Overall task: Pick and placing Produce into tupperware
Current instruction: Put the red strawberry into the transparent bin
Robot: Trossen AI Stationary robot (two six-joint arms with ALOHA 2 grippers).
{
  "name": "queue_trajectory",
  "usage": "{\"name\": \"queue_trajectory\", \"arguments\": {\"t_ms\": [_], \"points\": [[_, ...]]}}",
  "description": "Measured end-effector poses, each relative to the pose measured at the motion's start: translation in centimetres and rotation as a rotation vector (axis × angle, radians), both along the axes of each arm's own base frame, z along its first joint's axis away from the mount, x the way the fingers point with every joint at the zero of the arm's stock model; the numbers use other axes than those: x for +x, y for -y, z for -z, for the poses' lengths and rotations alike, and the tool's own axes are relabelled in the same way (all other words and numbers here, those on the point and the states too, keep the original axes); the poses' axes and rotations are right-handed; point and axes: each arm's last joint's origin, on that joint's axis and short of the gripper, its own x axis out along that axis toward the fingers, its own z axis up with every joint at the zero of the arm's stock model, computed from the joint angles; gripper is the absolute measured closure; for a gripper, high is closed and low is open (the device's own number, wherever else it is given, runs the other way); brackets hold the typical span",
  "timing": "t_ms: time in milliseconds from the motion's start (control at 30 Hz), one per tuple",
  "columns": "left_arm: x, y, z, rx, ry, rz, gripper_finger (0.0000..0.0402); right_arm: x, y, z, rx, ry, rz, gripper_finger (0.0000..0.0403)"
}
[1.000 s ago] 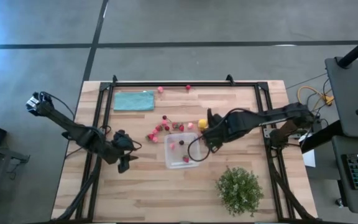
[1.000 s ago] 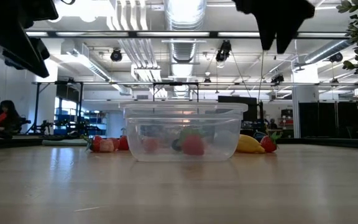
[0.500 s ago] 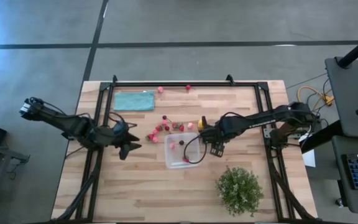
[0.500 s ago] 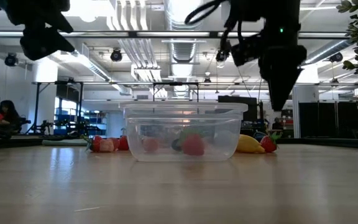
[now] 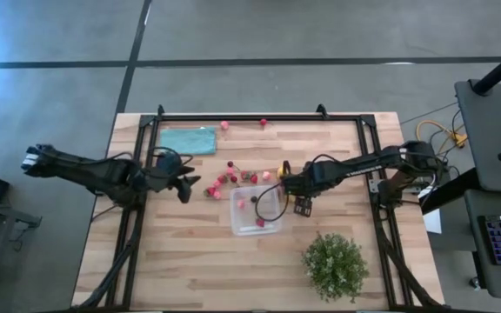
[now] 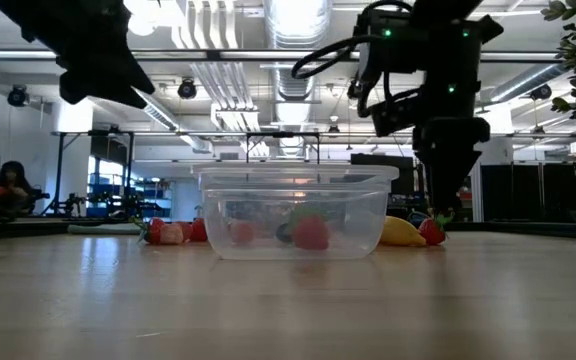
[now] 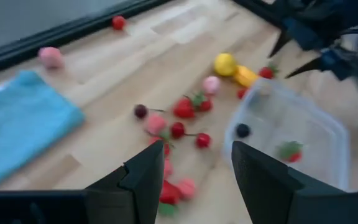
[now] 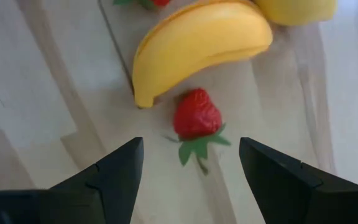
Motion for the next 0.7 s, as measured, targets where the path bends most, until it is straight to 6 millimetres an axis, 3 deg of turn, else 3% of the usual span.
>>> {"name": "queue_trajectory", "arguments": {"t_ms": [333, 700], "points": [[0.8, -2.0, 0.5, 0.087, -0.105, -0.012, 0.0228, -0.3, 2.3, 1.4, 0.032, 0.019, 0.075, 0.0144], [1.6, -2.7, 1.0, 0.078, -0.170, 0.019, 0.0228, -0.8, 2.3, 2.8, 0.075, 0.018, 0.047, 0.0145]]}}
